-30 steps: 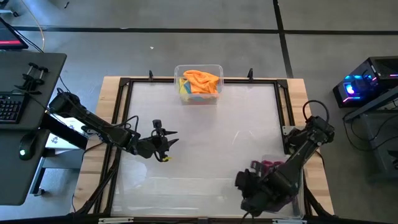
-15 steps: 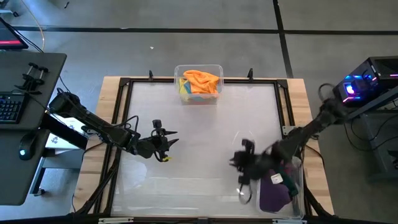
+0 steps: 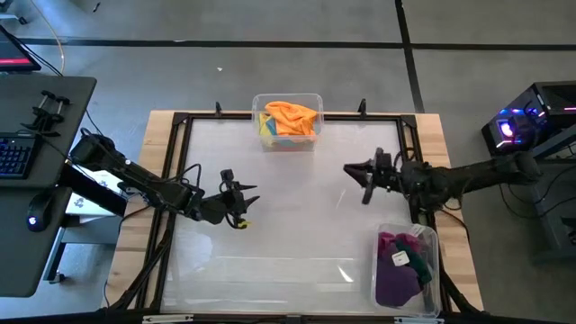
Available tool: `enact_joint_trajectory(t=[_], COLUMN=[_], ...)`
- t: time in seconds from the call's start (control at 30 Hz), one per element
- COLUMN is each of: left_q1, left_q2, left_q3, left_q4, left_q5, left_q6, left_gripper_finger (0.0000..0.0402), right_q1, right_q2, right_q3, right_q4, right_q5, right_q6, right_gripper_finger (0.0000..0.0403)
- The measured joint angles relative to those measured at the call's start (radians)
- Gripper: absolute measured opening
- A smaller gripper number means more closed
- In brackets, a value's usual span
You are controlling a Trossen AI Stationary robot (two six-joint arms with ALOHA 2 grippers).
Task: Sort towels by color in basket
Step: Return to Home Position
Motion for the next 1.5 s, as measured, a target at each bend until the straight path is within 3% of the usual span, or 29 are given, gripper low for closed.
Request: enact_joint_trajectory(t=[0.13,0.3,0.47,0.7,0.87,1.17,1.37,1.5], left_q1=[0.019,0.022,0.022,0.022,0.022,0.022,0.023,0.045], left_q2=[0.0,0.0,0.0,0.0,0.0,0.0,0.001,0.0], left_q3=[0.0,0.0,0.0,0.0,0.0,0.0,0.0,0.0], left_q4=[0.011,0.016,0.019,0.015,0.015,0.023,0.041,0.069], left_q5=[0.013,0.027,0.027,0.027,0.027,0.026,0.039,0.112], left_q6=[-0.042,-0.062,-0.07,-0.078,-0.069,-0.07,-0.095,-0.115], left_gripper_finger=[0.0138,0.0138,0.0138,0.0138,0.0138,0.0138,0.0138,0.0138], right_q1=[0.009,0.01,0.01,0.01,0.01,0.01,0.01,0.01], right_q2=[-0.11,-0.215,-0.272,-0.359,-0.478,-0.744,-0.736,-0.744], right_q3=[-0.002,-0.002,-0.002,-0.152,-0.213,-0.204,-0.227,-0.28], right_q4=[-0.205,-0.302,-0.357,-0.157,-0.16,-0.386,-0.401,-0.37], right_q5=[-0.11,-0.301,-0.365,-0.458,-0.453,-0.436,-0.42,-0.419], right_q6=[-0.112,-0.188,-0.205,-0.199,-0.207,-0.206,-0.189,-0.175], right_gripper_finger=[0.0036,0.0036,0.0036,0.0036,0.0036,0.0036,0.0036,0.0036])
